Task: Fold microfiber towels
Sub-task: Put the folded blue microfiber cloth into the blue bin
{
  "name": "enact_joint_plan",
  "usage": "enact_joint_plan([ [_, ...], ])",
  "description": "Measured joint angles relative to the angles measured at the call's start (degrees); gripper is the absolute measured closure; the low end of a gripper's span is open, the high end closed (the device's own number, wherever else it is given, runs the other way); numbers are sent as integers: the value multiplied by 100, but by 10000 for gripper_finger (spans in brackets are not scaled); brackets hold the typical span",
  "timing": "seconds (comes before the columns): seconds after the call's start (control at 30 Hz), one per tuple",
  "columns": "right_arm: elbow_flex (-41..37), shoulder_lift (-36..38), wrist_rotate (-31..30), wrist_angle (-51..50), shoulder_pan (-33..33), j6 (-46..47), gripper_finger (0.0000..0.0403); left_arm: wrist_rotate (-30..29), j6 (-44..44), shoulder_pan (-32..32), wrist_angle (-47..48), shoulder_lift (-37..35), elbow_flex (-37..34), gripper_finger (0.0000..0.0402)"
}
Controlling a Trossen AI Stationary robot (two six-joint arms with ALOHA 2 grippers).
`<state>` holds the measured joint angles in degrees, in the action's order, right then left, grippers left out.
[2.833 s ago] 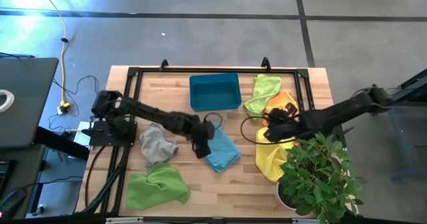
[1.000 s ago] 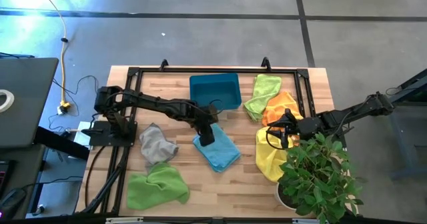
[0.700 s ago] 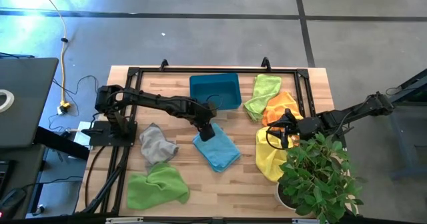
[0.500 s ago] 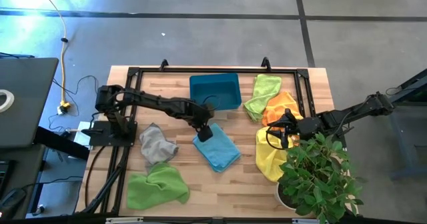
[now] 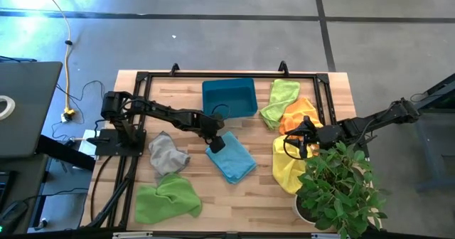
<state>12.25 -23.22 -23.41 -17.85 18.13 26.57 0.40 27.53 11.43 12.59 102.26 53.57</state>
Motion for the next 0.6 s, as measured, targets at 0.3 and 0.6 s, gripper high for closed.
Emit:
enact_joint_plan([
  [0.3,0,0,1,0,0,0,249,-30,104,-345,-42,15,-41,124],
  [0.6,0,0,0,0,2,2,249,-216,78,-432,-40,15,-41,124],
])
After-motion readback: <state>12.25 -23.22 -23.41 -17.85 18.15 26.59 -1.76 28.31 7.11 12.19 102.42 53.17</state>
